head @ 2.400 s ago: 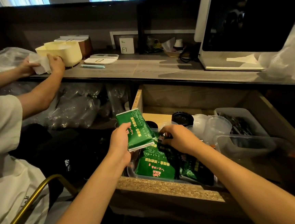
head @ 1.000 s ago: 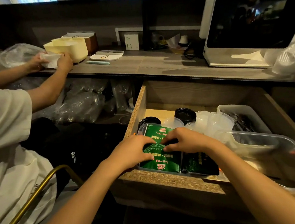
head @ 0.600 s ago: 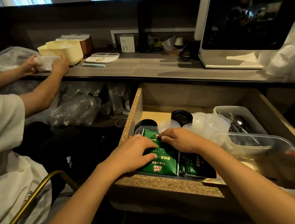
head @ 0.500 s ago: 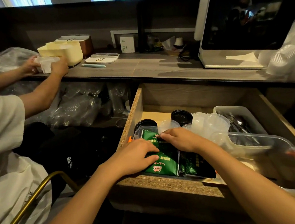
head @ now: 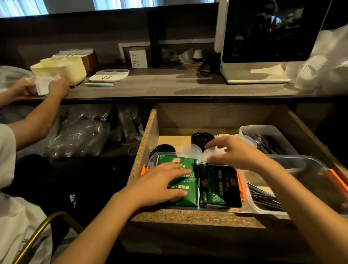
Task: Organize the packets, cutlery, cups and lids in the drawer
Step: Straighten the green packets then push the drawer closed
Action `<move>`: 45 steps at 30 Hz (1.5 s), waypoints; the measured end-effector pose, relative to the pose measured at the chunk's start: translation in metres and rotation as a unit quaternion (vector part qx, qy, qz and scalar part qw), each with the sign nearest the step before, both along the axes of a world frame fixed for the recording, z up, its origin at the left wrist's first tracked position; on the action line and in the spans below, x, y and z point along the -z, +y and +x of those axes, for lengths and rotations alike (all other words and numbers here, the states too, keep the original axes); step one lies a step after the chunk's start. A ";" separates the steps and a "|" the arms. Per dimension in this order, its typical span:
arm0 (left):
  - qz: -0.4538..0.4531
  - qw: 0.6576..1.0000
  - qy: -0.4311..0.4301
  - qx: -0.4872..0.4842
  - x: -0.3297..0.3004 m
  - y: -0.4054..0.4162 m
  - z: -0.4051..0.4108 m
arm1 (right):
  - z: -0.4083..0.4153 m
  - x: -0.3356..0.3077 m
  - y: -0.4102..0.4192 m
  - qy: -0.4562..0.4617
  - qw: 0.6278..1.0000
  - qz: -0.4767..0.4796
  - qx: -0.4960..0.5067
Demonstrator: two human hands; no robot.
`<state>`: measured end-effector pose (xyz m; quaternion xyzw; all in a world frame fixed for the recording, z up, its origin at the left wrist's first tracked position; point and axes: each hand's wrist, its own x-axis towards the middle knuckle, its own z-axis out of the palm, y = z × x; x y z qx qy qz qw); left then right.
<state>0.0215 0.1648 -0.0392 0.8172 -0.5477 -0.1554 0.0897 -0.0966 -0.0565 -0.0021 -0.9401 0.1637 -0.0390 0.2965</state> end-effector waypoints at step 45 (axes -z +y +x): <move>-0.241 0.905 0.173 -0.306 0.008 -0.034 0.026 | 0.035 0.052 0.028 -0.120 0.983 0.103 0.098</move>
